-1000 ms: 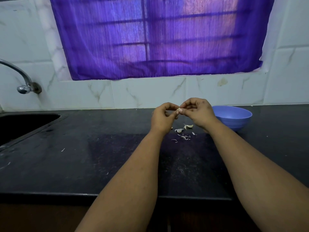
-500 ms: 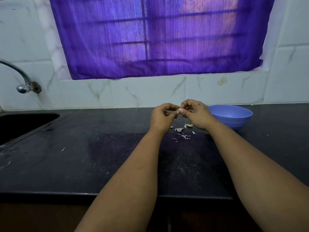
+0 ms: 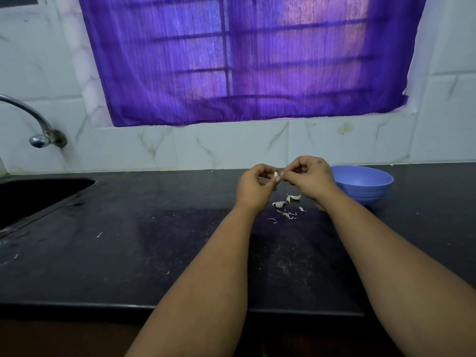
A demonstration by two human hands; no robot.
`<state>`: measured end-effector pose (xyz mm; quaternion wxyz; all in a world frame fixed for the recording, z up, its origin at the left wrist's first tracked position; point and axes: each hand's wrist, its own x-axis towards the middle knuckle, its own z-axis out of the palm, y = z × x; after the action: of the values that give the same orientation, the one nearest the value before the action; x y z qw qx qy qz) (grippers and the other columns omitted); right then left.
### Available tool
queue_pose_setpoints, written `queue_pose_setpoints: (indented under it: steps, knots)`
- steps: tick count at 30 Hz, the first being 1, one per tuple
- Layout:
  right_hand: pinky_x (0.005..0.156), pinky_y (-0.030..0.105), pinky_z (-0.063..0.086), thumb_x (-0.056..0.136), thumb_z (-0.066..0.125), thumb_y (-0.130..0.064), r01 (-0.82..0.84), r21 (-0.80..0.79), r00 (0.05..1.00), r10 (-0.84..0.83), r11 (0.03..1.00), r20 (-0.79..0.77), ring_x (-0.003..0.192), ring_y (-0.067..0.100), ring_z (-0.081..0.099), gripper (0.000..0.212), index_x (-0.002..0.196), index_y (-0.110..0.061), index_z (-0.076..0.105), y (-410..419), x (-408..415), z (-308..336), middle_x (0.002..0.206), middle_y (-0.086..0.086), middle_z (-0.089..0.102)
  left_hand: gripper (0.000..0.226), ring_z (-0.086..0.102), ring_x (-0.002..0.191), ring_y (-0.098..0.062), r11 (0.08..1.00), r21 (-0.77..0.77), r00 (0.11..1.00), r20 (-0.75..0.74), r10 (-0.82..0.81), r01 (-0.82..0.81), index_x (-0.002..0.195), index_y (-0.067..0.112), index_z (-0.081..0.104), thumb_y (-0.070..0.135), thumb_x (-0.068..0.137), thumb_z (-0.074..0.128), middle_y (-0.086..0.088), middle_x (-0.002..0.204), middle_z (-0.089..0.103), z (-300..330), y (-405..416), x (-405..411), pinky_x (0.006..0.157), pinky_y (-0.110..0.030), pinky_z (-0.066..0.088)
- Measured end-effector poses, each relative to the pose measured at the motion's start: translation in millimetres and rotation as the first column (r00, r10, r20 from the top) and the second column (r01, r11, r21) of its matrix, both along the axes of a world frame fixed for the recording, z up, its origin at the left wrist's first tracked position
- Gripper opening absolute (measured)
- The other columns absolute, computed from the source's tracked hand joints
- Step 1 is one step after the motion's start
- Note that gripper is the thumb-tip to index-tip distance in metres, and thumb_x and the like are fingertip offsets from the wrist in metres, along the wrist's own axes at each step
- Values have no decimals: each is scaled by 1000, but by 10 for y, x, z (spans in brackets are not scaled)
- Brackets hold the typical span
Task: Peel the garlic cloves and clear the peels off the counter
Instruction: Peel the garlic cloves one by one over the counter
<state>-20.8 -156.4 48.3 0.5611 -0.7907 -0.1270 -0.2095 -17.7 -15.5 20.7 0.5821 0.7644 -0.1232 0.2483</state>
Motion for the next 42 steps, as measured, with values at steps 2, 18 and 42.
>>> queue_pose_setpoints:
  steps: [2,18,42]
  knots:
    - [70,33,54,71,78,-7,5,48,1000,-6,999,15,62,13,62,17,68,-18,65,-22,-2,5,66,1,68,12,63,65,-13,1000,-5,1000,3,-6,6,92,14,66,12,83,73,4,80,63,4,-5,-18,65,-27,52]
    - [66,24,57,76,80,-12,-69,-18,998,69,997,-11,61,10,68,8,82,-12,75,-23,-13,8,67,4,72,13,69,66,-14,995,46,996,25,83,-84,85,20,61,22,83,74,-1,84,69,1,8,-27,66,-30,55]
    - [62,14,46,98,50,-10,-88,-47,990,82,995,-119,70,9,64,17,101,-12,67,-6,57,-16,81,2,73,14,68,65,-15,998,2,998,-9,70,-70,82,13,64,13,78,78,-6,79,71,29,16,-73,59,-36,58]
